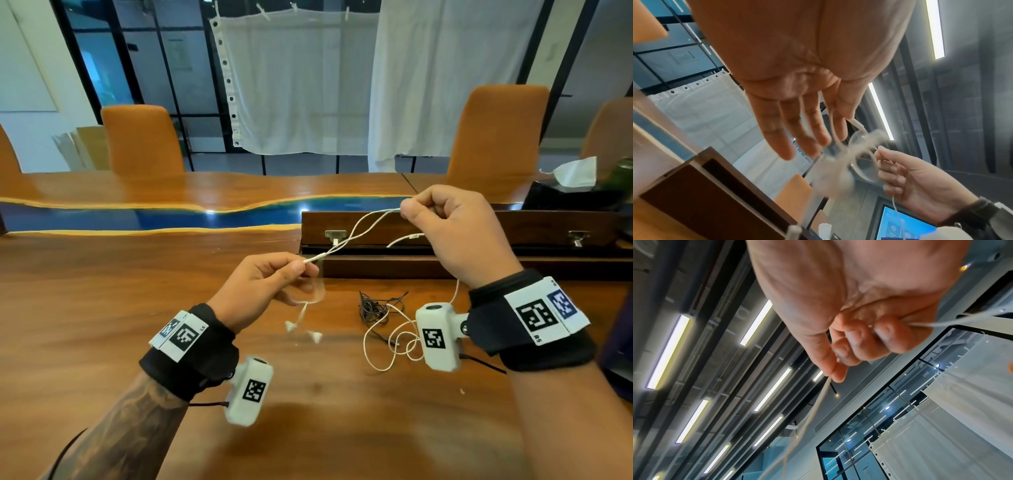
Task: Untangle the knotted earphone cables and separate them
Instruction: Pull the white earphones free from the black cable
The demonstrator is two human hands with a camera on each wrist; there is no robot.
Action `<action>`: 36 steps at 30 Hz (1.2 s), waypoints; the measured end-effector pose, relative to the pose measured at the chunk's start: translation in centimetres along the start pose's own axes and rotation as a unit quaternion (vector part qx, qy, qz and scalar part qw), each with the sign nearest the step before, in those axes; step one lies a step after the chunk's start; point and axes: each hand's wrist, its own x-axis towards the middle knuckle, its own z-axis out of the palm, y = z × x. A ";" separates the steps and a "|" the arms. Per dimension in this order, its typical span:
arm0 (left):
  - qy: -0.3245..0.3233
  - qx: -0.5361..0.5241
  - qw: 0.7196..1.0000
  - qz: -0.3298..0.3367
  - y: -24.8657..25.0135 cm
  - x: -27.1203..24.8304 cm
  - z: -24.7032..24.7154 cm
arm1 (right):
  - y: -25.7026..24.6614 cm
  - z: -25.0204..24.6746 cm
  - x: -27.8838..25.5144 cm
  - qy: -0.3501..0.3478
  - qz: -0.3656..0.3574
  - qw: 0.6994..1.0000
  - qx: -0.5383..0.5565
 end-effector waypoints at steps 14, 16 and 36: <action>-0.043 0.068 0.996 -0.045 1.0 -0.7 -1.0 | 0.2 0.0 -0.4 -0.017 0.020 0.999 -0.028; -0.048 0.149 0.987 -0.041 0.8 -0.8 -0.8 | 0.2 -0.1 -0.2 0.008 0.020 0.999 -0.030; -0.062 0.271 0.955 -0.104 -2.2 0.2 -0.5 | -0.5 1.5 -0.8 -0.073 -0.005 0.997 0.019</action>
